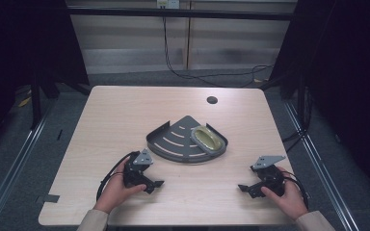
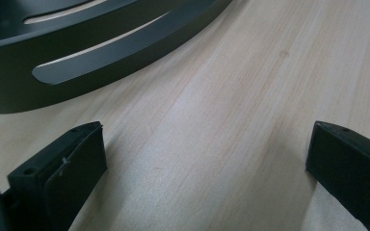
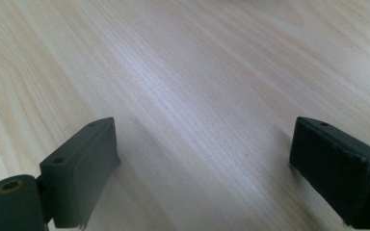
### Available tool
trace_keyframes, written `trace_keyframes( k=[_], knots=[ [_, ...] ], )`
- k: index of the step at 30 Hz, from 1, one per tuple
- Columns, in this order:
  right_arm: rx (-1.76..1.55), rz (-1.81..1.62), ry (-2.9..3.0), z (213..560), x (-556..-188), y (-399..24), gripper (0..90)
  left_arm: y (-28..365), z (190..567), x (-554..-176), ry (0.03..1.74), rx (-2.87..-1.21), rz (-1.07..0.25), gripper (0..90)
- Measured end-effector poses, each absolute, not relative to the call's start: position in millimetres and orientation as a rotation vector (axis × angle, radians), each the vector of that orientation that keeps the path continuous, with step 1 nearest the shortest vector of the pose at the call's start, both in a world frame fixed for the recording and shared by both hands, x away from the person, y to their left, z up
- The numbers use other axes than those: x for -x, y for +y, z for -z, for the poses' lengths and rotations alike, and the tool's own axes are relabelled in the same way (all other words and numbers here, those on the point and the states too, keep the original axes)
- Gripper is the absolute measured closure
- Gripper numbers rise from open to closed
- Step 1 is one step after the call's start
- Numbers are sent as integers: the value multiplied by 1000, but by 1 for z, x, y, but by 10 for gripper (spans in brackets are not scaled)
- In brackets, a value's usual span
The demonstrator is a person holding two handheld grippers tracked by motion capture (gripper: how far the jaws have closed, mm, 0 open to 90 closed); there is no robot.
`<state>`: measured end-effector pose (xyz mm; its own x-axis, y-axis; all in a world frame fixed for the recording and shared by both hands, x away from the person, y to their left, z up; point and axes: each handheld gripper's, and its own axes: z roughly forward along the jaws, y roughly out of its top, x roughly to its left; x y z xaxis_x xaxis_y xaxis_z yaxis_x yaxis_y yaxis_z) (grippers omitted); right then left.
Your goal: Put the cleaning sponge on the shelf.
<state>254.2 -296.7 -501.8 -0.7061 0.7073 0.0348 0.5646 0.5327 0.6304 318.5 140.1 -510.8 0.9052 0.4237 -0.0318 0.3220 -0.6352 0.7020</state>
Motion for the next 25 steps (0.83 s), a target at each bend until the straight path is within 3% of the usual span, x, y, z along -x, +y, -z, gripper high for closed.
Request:
trace_keyframes(
  k=[25],
  knots=[
    [-1079,-1040,2433,511,-251,-299,91,140,511,-319,529,-2310,-174,0]
  ],
)
